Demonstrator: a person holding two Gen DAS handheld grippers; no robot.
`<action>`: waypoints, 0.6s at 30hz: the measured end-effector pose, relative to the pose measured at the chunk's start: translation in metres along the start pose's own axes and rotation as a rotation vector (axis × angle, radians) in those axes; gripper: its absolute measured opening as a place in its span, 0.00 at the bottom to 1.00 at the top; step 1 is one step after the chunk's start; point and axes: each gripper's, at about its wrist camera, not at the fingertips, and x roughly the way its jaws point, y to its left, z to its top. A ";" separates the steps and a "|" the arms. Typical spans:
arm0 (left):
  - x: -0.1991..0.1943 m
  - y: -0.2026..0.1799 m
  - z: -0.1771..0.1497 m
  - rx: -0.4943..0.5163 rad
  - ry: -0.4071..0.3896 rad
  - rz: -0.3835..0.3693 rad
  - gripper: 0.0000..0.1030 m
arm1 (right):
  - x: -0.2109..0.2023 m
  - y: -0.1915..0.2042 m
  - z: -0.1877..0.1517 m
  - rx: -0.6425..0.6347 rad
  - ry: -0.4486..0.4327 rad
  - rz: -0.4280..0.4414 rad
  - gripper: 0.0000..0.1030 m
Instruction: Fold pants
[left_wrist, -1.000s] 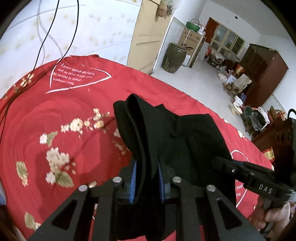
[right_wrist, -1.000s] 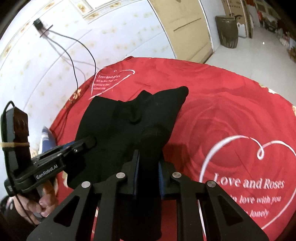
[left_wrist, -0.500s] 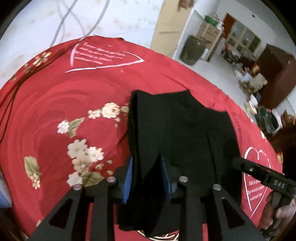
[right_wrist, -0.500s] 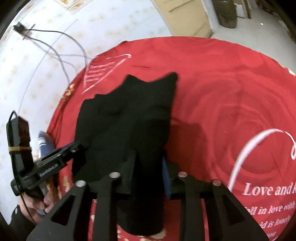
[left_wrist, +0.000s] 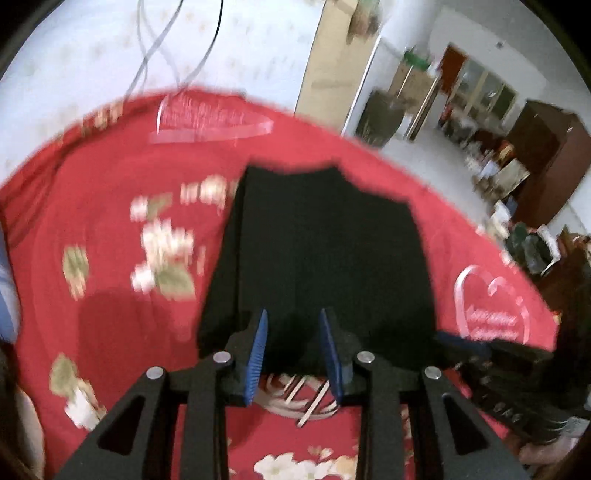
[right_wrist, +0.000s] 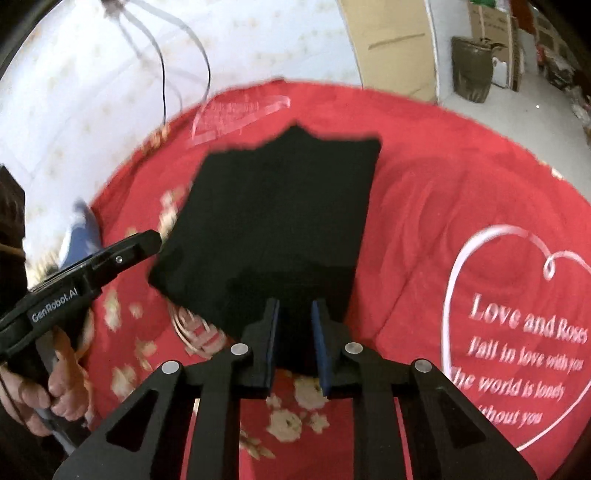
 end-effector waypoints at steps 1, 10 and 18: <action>0.003 0.001 -0.003 0.000 -0.002 0.006 0.30 | 0.003 -0.001 -0.003 -0.009 0.011 -0.010 0.17; -0.047 -0.024 -0.005 0.017 -0.057 0.051 0.31 | -0.035 -0.006 -0.010 0.027 0.003 -0.009 0.17; -0.091 -0.043 -0.032 0.042 -0.076 0.080 0.37 | -0.078 0.014 -0.033 0.024 -0.034 -0.051 0.34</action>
